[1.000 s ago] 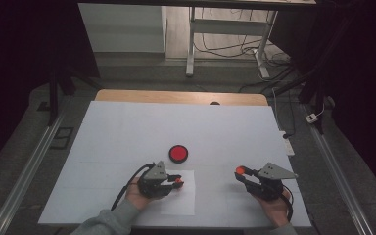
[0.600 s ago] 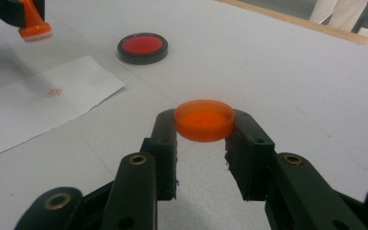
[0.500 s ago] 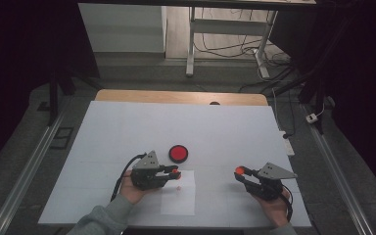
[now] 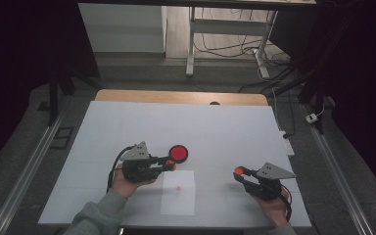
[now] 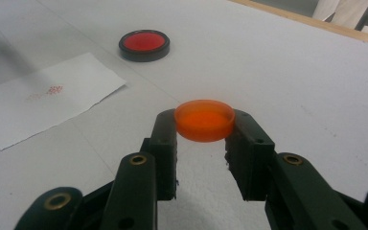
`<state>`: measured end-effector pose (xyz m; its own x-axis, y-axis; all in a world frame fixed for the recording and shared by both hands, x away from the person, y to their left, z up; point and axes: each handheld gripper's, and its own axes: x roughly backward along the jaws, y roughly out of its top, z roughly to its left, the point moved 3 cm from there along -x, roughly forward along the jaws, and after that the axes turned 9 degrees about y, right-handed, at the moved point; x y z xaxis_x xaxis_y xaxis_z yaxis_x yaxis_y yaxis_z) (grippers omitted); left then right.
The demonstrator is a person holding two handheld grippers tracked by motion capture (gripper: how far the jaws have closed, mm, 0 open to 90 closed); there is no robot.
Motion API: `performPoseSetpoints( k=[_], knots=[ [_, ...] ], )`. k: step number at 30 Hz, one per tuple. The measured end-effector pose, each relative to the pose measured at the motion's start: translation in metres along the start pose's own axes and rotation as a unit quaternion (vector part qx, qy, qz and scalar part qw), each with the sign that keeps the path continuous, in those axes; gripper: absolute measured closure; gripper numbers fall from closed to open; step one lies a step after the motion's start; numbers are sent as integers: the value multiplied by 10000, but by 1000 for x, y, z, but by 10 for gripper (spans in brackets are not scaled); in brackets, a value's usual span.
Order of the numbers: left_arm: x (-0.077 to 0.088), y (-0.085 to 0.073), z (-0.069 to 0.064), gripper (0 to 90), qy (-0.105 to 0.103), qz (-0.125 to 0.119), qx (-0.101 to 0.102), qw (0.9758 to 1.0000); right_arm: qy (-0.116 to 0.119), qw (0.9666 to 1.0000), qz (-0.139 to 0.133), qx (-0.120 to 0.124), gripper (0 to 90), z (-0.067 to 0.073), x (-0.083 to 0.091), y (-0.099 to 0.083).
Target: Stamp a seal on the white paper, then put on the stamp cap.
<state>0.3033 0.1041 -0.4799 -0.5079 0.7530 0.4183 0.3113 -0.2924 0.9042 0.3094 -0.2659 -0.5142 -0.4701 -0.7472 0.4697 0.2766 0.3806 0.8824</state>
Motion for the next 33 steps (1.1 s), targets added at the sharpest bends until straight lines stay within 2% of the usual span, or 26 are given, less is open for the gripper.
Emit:
performPoseSetpoints(
  k=[8,33],
  knots=[
    [1,2,2,727,-8,2,46,10000,4,10000,15,2,649,0,-1,-1],
    [-1,1,2,727,39,40,5,10000,22,10000,4,40,649,1,-4,1]
  ],
)
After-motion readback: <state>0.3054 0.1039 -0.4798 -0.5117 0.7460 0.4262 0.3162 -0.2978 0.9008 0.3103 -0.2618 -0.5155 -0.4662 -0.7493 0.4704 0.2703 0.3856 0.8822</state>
